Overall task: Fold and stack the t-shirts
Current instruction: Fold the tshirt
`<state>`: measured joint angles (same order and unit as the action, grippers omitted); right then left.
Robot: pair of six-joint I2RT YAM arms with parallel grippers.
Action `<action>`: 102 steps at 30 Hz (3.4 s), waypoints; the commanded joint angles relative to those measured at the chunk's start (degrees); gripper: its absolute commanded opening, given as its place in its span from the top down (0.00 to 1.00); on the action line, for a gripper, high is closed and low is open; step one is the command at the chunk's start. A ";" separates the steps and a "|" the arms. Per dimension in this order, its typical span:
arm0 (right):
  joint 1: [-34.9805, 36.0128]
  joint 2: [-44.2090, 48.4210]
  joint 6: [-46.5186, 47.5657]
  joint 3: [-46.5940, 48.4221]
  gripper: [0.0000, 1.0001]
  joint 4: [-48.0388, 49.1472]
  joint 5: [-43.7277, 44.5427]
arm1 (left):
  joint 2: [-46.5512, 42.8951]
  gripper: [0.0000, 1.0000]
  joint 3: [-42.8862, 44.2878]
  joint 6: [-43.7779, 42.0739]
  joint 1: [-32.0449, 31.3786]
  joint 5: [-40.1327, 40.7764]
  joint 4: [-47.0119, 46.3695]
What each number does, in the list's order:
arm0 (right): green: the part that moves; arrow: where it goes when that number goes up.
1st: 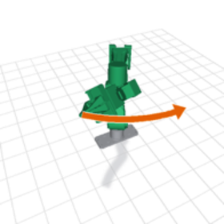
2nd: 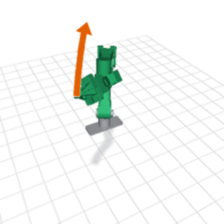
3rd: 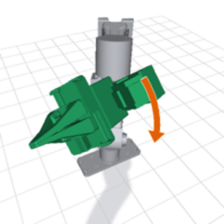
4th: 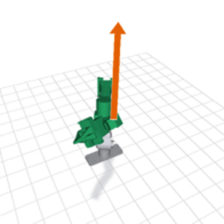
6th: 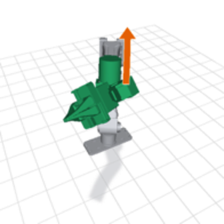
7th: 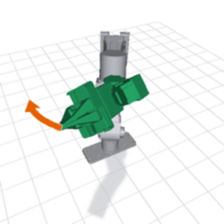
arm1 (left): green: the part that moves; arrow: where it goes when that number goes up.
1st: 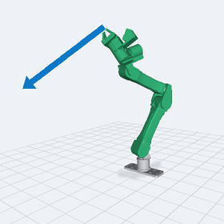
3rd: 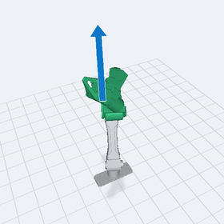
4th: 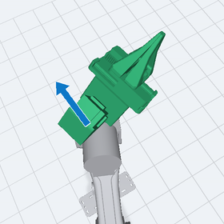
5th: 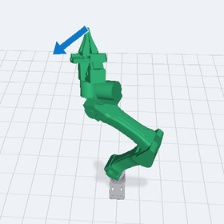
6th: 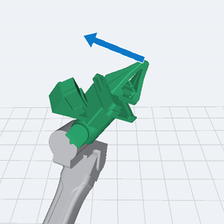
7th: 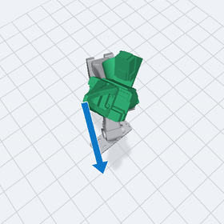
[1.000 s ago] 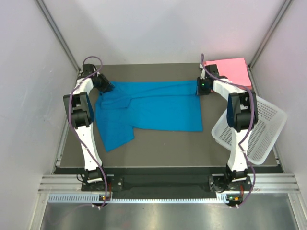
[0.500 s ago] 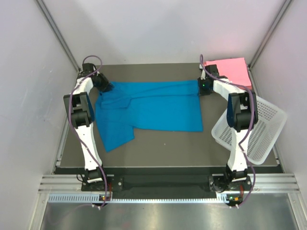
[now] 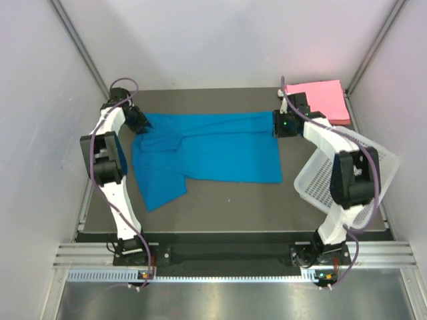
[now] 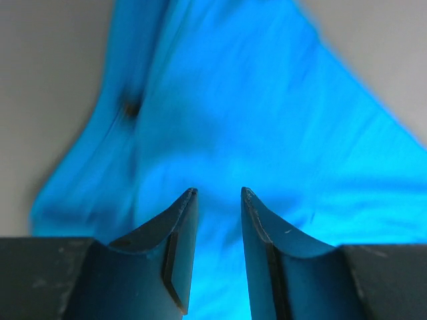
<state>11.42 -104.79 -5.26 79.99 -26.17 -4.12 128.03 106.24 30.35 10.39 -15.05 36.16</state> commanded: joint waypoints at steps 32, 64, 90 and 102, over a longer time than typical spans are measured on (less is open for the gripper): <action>13.98 22.97 -5.20 -25.58 0.55 13.25 -6.60 | -62.81 0.53 -69.05 34.78 1.65 16.02 8.31; 12.75 24.72 -5.99 -25.84 0.52 8.51 -1.33 | -64.04 1.00 -78.99 40.15 -2.66 19.88 -4.87; 14.50 27.36 20.99 -25.23 0.51 -1.42 1.61 | -57.37 1.00 -59.31 26.34 -2.48 16.28 -14.36; 14.77 27.98 53.22 -29.01 0.50 -7.22 -9.93 | -53.14 1.00 -53.85 25.72 -2.57 16.10 -16.47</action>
<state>26.13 -77.71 35.29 52.25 -29.95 -8.82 75.37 50.39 56.93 7.97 0.71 23.38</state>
